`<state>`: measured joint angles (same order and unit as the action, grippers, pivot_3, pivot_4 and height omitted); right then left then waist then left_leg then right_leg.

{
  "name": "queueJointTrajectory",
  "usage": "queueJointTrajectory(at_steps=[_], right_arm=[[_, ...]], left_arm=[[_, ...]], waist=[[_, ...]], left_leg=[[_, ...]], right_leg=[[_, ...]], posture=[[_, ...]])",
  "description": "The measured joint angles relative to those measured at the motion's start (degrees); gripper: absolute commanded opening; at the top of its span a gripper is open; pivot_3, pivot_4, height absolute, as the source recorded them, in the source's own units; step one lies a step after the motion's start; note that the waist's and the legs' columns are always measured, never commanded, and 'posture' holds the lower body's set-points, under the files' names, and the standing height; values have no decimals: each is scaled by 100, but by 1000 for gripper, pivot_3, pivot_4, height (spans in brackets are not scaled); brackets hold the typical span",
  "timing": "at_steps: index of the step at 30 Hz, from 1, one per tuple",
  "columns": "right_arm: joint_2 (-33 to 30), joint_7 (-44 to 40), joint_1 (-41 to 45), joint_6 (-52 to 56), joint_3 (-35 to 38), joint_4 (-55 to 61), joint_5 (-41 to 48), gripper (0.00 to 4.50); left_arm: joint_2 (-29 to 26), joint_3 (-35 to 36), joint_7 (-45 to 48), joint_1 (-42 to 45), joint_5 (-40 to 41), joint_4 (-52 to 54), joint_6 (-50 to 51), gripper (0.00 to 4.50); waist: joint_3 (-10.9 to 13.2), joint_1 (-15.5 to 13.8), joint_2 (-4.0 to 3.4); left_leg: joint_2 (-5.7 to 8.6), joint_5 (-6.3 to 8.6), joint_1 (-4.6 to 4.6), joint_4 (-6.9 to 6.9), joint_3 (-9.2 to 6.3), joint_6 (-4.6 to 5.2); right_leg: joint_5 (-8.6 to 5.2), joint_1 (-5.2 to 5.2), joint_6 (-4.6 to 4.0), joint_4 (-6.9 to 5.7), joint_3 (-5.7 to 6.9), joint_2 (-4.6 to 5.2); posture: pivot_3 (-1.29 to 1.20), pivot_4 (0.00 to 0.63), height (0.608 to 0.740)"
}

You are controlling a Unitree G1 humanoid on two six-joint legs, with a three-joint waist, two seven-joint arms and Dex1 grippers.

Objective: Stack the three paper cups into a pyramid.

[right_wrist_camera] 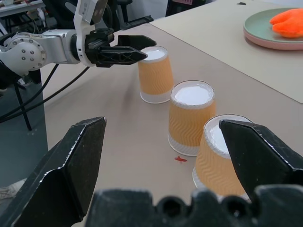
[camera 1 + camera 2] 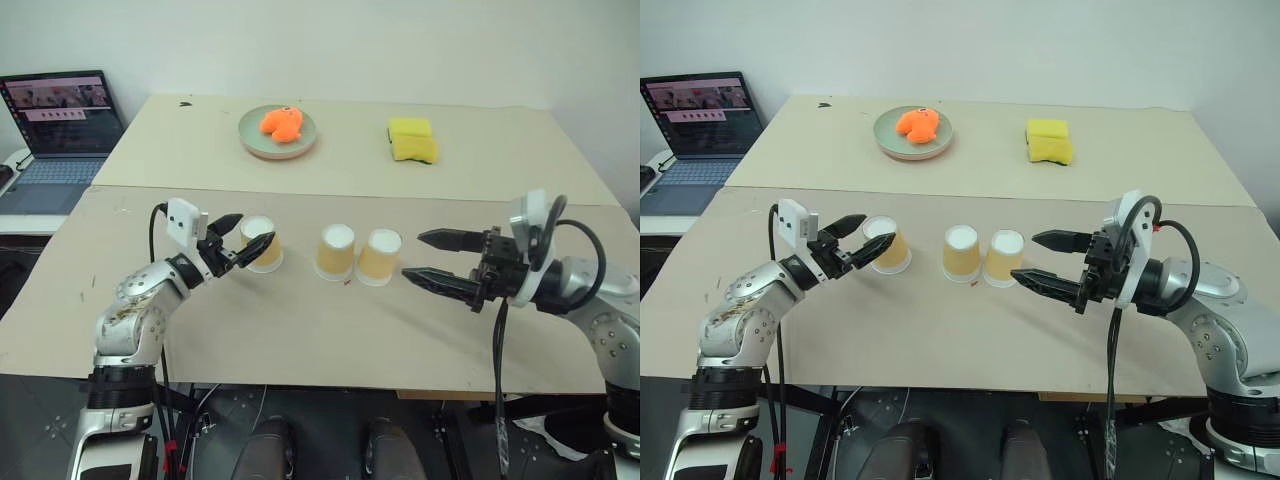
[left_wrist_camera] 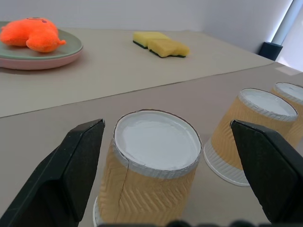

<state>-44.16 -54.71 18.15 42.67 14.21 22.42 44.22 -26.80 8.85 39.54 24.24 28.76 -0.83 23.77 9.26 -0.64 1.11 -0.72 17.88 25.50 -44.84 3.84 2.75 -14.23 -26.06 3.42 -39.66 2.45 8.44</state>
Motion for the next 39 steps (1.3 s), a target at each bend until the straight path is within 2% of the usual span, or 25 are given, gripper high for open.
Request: queueJointTrajectory(at_steps=[9, 10, 12, 14, 17, 33, 36, 39], right_arm=[[-19, 30, -104, 0, 75, 67, 8, 4488], [-22, 31, -106, 0, 87, 69, 9, 4500], [-28, 33, -111, 0, 96, 69, 11, 4500], [-32, 35, -115, 0, 117, 70, 15, 4500], [-33, 55, -119, 0, 159, 76, 67, 4500], [-91, 146, -117, 0, 202, 77, 163, 4500], [-126, 153, -117, 0, 202, 81, 196, 4500], [-160, 145, -117, 0, 202, 85, 203, 4500]], left_arm=[[147, -107, 14, 75, -192, -313, -228, 4500], [157, -122, 35, 88, -201, -340, -234, 3990], [161, -130, 63, 111, -213, -368, -238, 3625], [168, -132, 90, 140, -216, -371, -242, 2710], [184, -138, 140, 198, -215, -374, -253, 2033], [194, -132, 146, 334, -401, -523, -389, 2033], [277, -69, -18, 549, -403, -767, -403, 2715], [360, 160, -316, 877, -396, -1020, -444, 3818]], waist=[[0, 0, 0], [0, 0, 1], [0, 1, 1], [0, 1, 1], [0, 0, 1], [-1, -1, 1], [0, -6, 2], [2, -2, 6]], left_leg=[[0, 5, 0, 0, 0, 9], [0, 5, 0, 0, 0, 9], [0, 5, 0, 0, 0, 8], [0, 5, 0, 0, 0, 8], [0, 5, 0, 0, 0, 9], [0, 7, -2, 0, 0, 11], [1, 7, -1, -1, 0, 12], [1, 7, 0, -1, 0, 12]], right_leg=[[0, 0, 0, 0, 0, 0], [0, 0, 0, 0, 0, 0], [0, 0, 0, 0, 0, 0], [0, 0, 0, 0, 0, 0], [0, 1, 0, 0, 0, 0], [0, 2, 0, -1, -1, 0], [1, 2, 1, -1, 0, 0], [1, 1, 1, 1, 0, 0]], posture=[[0, 150, 673], [0, 150, 673], [0, 150, 673], [0, 150, 673], [0, 150, 673], [0, 150, 673], [0, 150, 673], [0, 150, 673]])
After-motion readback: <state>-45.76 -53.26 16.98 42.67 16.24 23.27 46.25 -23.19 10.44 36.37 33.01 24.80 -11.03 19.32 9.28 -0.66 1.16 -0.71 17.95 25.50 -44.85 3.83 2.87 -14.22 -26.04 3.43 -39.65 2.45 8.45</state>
